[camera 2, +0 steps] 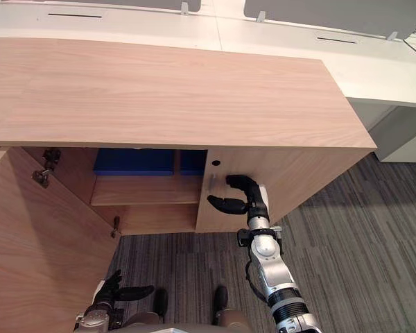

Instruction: Walk over to the cabinet, pick up the folder, carry it to the office cabinet, place the folder inside the office cabinet, then close the office cabinet door

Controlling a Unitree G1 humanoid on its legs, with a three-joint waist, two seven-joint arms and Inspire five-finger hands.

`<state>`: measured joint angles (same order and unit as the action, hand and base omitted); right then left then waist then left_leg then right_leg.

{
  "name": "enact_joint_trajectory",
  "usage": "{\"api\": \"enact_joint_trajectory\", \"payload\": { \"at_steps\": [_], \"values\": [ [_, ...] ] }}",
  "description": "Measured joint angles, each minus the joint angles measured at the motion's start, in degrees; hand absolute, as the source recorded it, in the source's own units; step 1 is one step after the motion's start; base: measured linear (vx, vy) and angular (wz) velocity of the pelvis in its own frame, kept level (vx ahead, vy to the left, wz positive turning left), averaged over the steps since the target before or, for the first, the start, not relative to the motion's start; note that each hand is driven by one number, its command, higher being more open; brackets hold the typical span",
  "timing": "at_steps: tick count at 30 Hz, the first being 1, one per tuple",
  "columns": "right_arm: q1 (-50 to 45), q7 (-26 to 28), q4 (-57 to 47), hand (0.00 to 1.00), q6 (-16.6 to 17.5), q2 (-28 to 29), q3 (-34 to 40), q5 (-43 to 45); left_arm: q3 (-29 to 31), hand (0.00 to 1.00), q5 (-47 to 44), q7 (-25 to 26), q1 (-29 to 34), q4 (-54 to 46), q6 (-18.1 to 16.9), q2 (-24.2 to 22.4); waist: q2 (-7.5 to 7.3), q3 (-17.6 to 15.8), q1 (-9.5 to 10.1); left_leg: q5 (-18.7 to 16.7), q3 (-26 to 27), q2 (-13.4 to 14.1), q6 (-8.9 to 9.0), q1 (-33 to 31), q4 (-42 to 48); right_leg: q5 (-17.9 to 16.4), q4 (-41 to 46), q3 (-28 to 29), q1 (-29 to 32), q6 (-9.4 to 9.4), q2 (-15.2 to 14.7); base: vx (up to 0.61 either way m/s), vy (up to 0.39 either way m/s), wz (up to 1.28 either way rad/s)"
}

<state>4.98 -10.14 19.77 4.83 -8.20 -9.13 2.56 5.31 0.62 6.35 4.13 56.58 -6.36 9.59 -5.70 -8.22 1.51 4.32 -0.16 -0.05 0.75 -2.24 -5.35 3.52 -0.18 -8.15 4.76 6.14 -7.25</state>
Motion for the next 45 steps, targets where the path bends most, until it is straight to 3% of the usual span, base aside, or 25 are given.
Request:
{"api": "enact_joint_trajectory", "payload": {
  "at_steps": [6, 9, 11, 15, 18, 24, 29, 35, 40, 45],
  "values": [
    [-2.50, -0.95, 9.97, 1.00, 1.05, 0.37, 4.07, -2.98, 1.92, 1.00, -5.61, 0.17, 5.21, -9.79, -1.42, -4.65, 2.33, 0.10, 1.13, 1.48, -9.94, -1.52, -0.16, -3.00, 0.06, -2.36, -0.50, -10.68, -2.59, 0.30, -1.39, 0.05, -0.013, 0.89],
    [-3.65, 0.32, 16.85, 1.00, 0.75, -0.68, 2.15, -5.59, 4.79, 1.00, -10.11, 0.36, 7.36, -15.68, -1.85, -5.56, 3.98, -0.57, 4.43, 2.61, -16.17, -2.27, -0.02, -3.35, 0.34, -3.09, -0.34, -17.28, -5.51, -0.64, -1.68, 0.10, -0.010, 1.23],
    [-2.32, 1.94, 21.51, 1.00, 0.37, -0.05, -1.69, -7.12, 8.40, 1.00, -13.54, 0.87, 7.90, -21.13, -2.82, -5.49, 6.10, -1.15, 7.67, 3.28, -21.05, -2.58, 0.79, -4.03, 0.35, -4.23, 0.18, -22.02, -6.89, -1.35, -1.55, 0.04, -0.018, 1.11],
    [3.81, 4.39, 25.60, 1.00, 0.37, 2.77, -7.07, -7.21, 13.98, 1.00, -16.48, 2.38, 9.27, -28.27, -4.16, -3.34, 8.51, -1.27, 10.75, 4.09, -26.70, -3.23, 1.42, -5.01, 0.34, -6.49, 1.92, -26.25, -7.92, -1.12, -1.56, -0.01, -0.021, 0.77],
    [7.23, 4.64, 26.04, 1.00, 0.47, 4.08, -7.93, -7.21, 16.34, 1.00, -17.45, 3.30, 9.93, -33.04, -5.07, -1.16, 8.55, -1.29, 12.40, 4.43, -30.34, -3.37, 1.98, -5.56, 0.33, -8.89, 4.63, -27.57, -7.91, -0.99, -1.92, -0.04, -0.030, 0.66],
    [7.71, 4.67, 26.48, 1.00, 0.79, 3.65, -9.29, -7.17, 19.01, 1.00, -17.80, 5.42, 10.86, -40.34, -5.39, 1.68, 8.35, -1.21, 13.58, 4.47, -32.62, -3.51, 2.74, -6.44, 0.28, -11.47, 8.40, -28.19, -6.54, -1.10, -2.26, -0.05, -0.056, 0.23],
    [5.42, 4.92, 26.73, 1.00, 0.72, 2.09, -9.27, -6.92, 19.44, 1.00, -17.69, 6.50, 8.21, -43.75, -7.36, 7.51, 7.48, -0.99, 13.17, 4.83, -32.19, -2.24, 3.27, -7.16, 0.32, -12.65, 10.78, -27.07, -4.48, -1.98, -1.77, -0.06, -0.079, -0.08],
    [-0.06, 5.50, 23.47, 1.00, 0.89, -0.60, -7.36, -6.60, 16.76, 1.00, -17.22, 6.57, 5.47, -46.01, -7.86, 11.73, 5.74, -0.31, 10.97, 4.77, -29.69, -0.49, 4.00, -7.78, 0.25, -13.51, 13.29, -23.82, -1.48, -2.96, -1.02, -0.07, -0.067, -0.22],
    [-6.33, 5.62, 22.14, 1.00, 0.91, -0.33, -2.76, -6.51, 17.14, 1.00, -17.35, 8.90, 6.44, -47.50, -7.85, 9.99, 4.58, 0.35, 10.16, 4.78, -28.31, 0.57, 4.00, -7.47, 0.32, -13.38, 13.32, -22.49, -1.02, -3.42, -0.46, -0.06, -0.052, -0.18],
    [-11.58, 5.14, 24.47, 1.00, 0.90, 1.87, 6.84, -6.51, 15.29, 1.00, -17.38, 9.48, 15.40, -55.24, -10.52, 1.16, 4.24, 0.64, 9.78, 4.81, -25.67, 1.14, 3.86, -6.22, 0.05, -12.55, 12.60, -20.43, -1.39, -3.59, -0.12, -0.06, -0.018, -0.19]
  ]
}}
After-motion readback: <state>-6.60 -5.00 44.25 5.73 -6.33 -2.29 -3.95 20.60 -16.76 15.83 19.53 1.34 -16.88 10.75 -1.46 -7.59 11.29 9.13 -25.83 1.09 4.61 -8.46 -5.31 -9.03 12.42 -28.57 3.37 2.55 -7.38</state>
